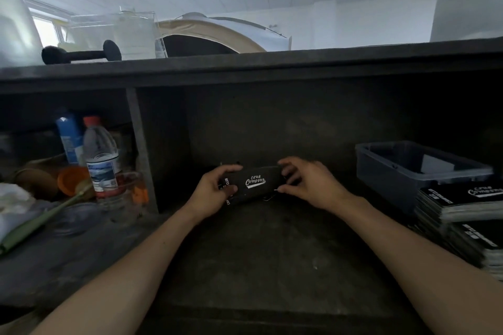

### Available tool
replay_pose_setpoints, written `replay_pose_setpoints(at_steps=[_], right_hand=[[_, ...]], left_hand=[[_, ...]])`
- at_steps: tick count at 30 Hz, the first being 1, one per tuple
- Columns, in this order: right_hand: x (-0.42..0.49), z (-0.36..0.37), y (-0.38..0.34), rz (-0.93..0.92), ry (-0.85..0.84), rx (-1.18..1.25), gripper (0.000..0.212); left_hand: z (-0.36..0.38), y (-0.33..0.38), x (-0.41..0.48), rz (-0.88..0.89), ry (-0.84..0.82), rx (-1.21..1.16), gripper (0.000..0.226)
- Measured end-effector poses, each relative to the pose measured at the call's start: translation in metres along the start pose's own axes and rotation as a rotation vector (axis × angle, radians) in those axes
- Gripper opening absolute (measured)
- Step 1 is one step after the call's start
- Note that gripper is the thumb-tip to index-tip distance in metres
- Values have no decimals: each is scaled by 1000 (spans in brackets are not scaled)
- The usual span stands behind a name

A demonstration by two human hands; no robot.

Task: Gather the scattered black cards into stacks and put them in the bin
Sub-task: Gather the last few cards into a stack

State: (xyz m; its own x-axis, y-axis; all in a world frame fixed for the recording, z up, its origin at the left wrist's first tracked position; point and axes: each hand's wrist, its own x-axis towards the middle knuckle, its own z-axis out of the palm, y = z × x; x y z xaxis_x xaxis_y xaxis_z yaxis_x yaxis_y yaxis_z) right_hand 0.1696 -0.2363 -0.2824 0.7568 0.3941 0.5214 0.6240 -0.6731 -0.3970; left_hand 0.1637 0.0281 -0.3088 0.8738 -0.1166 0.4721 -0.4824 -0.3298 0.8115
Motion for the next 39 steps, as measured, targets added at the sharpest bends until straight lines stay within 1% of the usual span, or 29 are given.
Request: replay_pose_setpoints(at_steps=[1,3,5,6,8,10,12,15,17,19,26,29,31,32,33,34,35,36,37,38,39], right_hand=[[-3,-2,5,-9,-13,-72,51],[-9,-7,10,-94,-7,-228,37],[-10,-15,8,-162,70,-231,29],[-9,-20,5,-151,127,-162,29],[-3,-32,2,-71,266,75,30],[1,-40,4,28,343,305,30],[1,-41,8,119,322,431,31],[-4,-30,12,215,242,523,36],[-5,-27,13,247,208,568,39],[-4,-30,12,251,215,611,38],[-8,-26,11,318,200,524,24],[-9,-28,6,303,293,418,23],[-11,-21,-5,218,348,344,25],[-13,-12,-11,163,330,300,26],[-14,-3,-17,115,275,265,24],[-16,7,-23,77,178,252,21],[-18,15,-27,59,47,261,17],[-18,22,-28,58,-84,285,14],[-17,26,-26,68,-167,308,14],[-15,28,-24,83,-186,334,14],[-13,28,-23,97,-132,366,18]], left_hand=[[-1,0,0,-2,-2,2,53],[0,-1,0,-8,-2,9,55],[2,-3,2,-26,8,13,54],[3,-3,4,-39,15,9,54],[2,-6,5,-68,28,-5,55],[2,-7,6,-98,30,-10,55],[2,-8,6,-112,16,11,55],[3,-9,6,-120,-1,30,54],[3,-9,6,-118,-4,39,53],[5,-9,6,-108,-8,49,51],[5,-9,6,-106,-27,41,54],[6,-7,5,-81,-20,55,54],[8,-5,3,-81,-38,53,53],[9,-3,2,-86,-65,50,53],[10,-2,1,-88,-98,49,54],[11,0,0,-88,-129,46,55],[11,0,0,-84,-154,39,57],[11,0,-1,-80,-169,27,58],[10,1,-2,-79,-176,16,58],[10,1,-3,-77,-178,12,57],[10,1,-3,-69,-178,15,55]])
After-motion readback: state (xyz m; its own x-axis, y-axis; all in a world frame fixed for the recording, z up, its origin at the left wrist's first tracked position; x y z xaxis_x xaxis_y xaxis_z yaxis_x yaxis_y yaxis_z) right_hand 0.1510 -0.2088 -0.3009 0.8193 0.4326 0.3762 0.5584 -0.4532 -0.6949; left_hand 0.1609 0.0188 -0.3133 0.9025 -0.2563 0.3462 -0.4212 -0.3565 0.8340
